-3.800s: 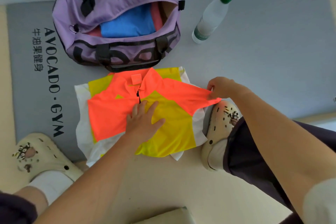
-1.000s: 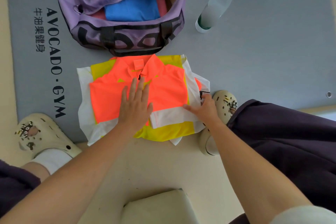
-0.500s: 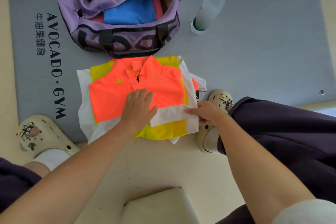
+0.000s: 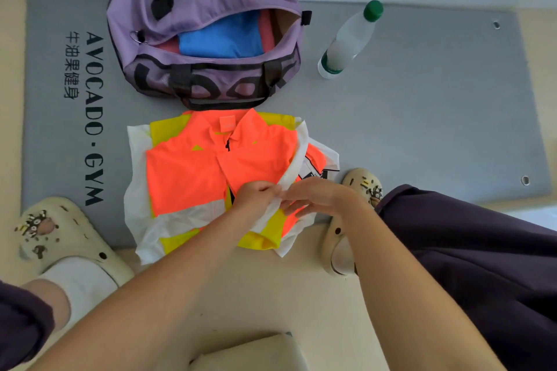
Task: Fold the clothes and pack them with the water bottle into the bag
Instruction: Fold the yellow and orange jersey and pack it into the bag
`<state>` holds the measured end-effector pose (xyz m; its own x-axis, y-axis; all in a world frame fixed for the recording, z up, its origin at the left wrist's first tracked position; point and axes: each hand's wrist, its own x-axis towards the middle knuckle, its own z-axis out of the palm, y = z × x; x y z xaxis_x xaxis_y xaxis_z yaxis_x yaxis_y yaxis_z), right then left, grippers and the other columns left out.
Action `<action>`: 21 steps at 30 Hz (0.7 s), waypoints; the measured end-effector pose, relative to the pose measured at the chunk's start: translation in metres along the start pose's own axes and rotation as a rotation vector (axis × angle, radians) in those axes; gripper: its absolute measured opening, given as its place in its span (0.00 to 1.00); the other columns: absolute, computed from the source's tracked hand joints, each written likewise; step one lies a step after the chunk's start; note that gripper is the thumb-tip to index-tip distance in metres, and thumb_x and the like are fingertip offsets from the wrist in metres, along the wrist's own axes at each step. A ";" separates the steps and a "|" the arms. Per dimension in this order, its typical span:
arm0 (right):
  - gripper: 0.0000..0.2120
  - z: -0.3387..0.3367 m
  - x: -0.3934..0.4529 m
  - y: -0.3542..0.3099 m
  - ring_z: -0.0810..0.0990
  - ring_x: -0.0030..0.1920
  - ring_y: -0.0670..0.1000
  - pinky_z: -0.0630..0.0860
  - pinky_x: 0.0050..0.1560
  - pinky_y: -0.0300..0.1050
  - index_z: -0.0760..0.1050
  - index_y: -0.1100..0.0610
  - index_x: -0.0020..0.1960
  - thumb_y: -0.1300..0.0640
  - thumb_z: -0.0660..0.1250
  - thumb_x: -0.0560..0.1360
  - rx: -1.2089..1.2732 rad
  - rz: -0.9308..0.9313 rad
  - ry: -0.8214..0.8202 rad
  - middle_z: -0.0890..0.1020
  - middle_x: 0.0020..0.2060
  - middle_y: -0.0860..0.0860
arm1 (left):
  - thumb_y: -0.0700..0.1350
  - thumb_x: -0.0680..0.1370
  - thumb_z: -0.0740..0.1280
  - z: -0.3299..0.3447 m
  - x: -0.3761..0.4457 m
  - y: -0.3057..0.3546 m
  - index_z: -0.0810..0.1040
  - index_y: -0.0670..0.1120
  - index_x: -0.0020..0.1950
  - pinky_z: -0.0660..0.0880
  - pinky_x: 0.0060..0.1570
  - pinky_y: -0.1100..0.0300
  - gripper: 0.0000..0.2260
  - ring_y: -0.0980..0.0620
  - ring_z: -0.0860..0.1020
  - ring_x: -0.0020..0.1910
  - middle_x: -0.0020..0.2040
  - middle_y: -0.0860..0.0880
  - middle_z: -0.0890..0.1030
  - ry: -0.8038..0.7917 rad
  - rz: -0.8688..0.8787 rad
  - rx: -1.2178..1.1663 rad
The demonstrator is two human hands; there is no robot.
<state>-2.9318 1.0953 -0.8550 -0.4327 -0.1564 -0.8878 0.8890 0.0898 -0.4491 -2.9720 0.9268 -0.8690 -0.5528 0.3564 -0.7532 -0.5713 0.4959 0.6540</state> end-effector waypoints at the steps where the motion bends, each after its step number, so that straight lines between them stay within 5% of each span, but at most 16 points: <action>1: 0.12 -0.008 0.003 -0.004 0.84 0.42 0.53 0.81 0.46 0.47 0.81 0.59 0.48 0.50 0.73 0.73 0.055 0.012 0.104 0.84 0.43 0.55 | 0.45 0.79 0.68 -0.002 0.003 -0.001 0.78 0.48 0.37 0.61 0.24 0.65 0.11 0.56 0.64 0.28 0.27 0.53 0.67 0.011 0.010 0.012; 4: 0.19 -0.029 0.020 -0.017 0.83 0.36 0.52 0.80 0.36 0.44 0.79 0.58 0.45 0.41 0.70 0.73 0.246 -0.003 0.497 0.82 0.41 0.54 | 0.44 0.79 0.68 -0.007 0.009 -0.004 0.77 0.49 0.34 0.60 0.25 0.64 0.13 0.57 0.63 0.27 0.27 0.54 0.66 0.012 0.030 0.056; 7: 0.24 -0.030 0.043 -0.034 0.84 0.42 0.53 0.82 0.40 0.46 0.78 0.56 0.44 0.34 0.70 0.70 0.132 -0.031 0.544 0.84 0.40 0.52 | 0.45 0.79 0.69 -0.012 0.012 -0.007 0.78 0.48 0.35 0.60 0.26 0.65 0.12 0.61 0.63 0.25 0.25 0.57 0.66 0.012 0.040 0.063; 12: 0.12 -0.024 0.071 -0.058 0.79 0.35 0.53 0.79 0.39 0.48 0.74 0.57 0.39 0.51 0.73 0.72 0.147 -0.051 0.679 0.80 0.40 0.56 | 0.42 0.78 0.69 -0.022 0.009 -0.006 0.79 0.47 0.40 0.60 0.23 0.68 0.07 0.63 0.63 0.22 0.22 0.59 0.67 0.006 0.022 -0.018; 14: 0.10 -0.019 0.073 -0.064 0.78 0.34 0.53 0.79 0.39 0.49 0.73 0.58 0.38 0.56 0.72 0.72 0.184 -0.068 0.688 0.79 0.39 0.57 | 0.40 0.78 0.69 -0.032 0.006 -0.004 0.80 0.47 0.47 0.62 0.23 0.70 0.02 0.63 0.66 0.21 0.23 0.59 0.70 -0.023 -0.005 -0.062; 17: 0.08 -0.005 0.069 -0.079 0.80 0.35 0.54 0.81 0.39 0.50 0.74 0.60 0.44 0.57 0.73 0.73 0.263 -0.129 0.594 0.78 0.36 0.56 | 0.41 0.78 0.69 -0.059 0.001 -0.002 0.79 0.49 0.59 0.65 0.26 0.65 0.10 0.60 0.70 0.26 0.26 0.58 0.75 -0.146 -0.041 -0.108; 20: 0.13 0.021 0.064 -0.104 0.81 0.35 0.56 0.82 0.38 0.51 0.73 0.62 0.50 0.56 0.73 0.73 0.226 -0.183 0.489 0.79 0.36 0.57 | 0.50 0.74 0.71 -0.093 -0.008 -0.004 0.77 0.53 0.62 0.78 0.48 0.56 0.17 0.53 0.81 0.47 0.49 0.49 0.85 -0.252 -0.098 -0.336; 21: 0.14 0.032 0.063 -0.113 0.81 0.34 0.55 0.81 0.35 0.49 0.73 0.63 0.50 0.56 0.74 0.73 0.202 -0.200 0.461 0.79 0.36 0.58 | 0.54 0.71 0.73 -0.103 -0.010 -0.005 0.77 0.57 0.61 0.79 0.48 0.59 0.19 0.55 0.82 0.50 0.53 0.51 0.84 -0.251 -0.096 -0.360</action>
<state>-3.0550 1.0438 -0.8570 -0.5769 0.3003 -0.7596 0.7742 -0.0954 -0.6257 -3.0256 0.8393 -0.8573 -0.3479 0.5257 -0.7763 -0.8123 0.2445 0.5296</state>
